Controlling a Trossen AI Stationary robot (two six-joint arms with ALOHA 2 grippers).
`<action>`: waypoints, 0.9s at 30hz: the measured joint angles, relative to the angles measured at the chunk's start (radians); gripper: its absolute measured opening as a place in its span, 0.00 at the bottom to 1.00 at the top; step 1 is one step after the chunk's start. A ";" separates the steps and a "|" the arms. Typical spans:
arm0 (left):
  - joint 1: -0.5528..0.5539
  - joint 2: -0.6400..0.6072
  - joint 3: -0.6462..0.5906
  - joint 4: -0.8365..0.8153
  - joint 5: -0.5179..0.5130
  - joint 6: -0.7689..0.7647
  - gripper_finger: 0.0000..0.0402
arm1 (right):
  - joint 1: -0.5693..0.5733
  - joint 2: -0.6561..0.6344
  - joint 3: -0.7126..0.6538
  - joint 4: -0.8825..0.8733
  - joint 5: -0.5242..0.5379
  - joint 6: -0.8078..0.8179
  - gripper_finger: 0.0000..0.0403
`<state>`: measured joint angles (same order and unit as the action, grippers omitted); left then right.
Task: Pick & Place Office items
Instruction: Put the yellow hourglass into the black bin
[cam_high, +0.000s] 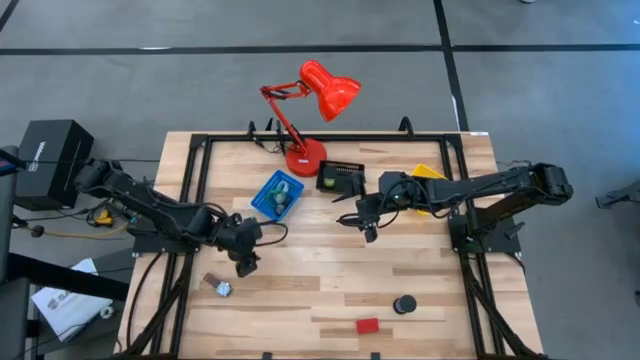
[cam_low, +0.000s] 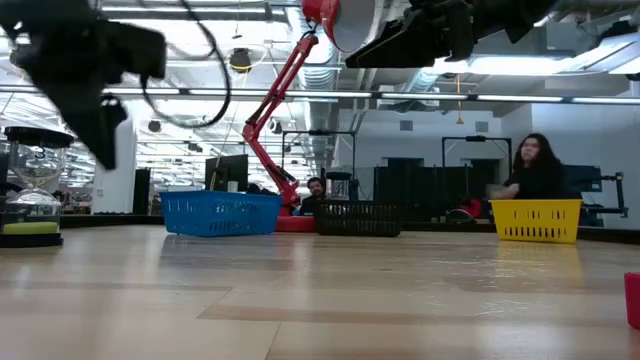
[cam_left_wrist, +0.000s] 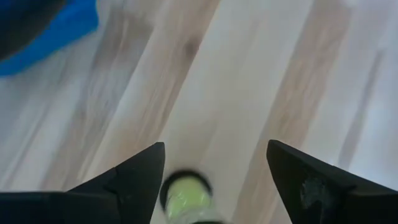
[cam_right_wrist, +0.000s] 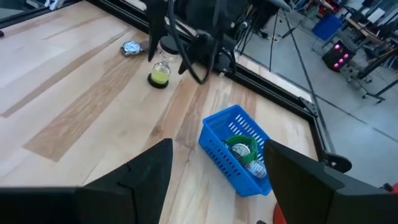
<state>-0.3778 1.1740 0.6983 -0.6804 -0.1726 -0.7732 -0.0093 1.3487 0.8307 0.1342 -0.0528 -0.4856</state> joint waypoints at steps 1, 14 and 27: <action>-0.002 0.000 -0.016 -0.001 0.012 -0.015 0.70 | 0.000 0.000 0.000 -0.001 0.000 0.004 0.60; -0.003 -0.002 -0.083 -0.002 0.150 -0.073 0.70 | 0.000 0.000 0.000 -0.003 0.000 0.015 0.60; -0.003 -0.002 -0.083 -0.071 0.143 -0.070 0.56 | 0.000 0.000 0.000 -0.008 0.000 0.015 0.60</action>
<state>-0.3805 1.1717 0.6151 -0.7509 -0.0299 -0.8433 -0.0090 1.3487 0.8307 0.1265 -0.0528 -0.4704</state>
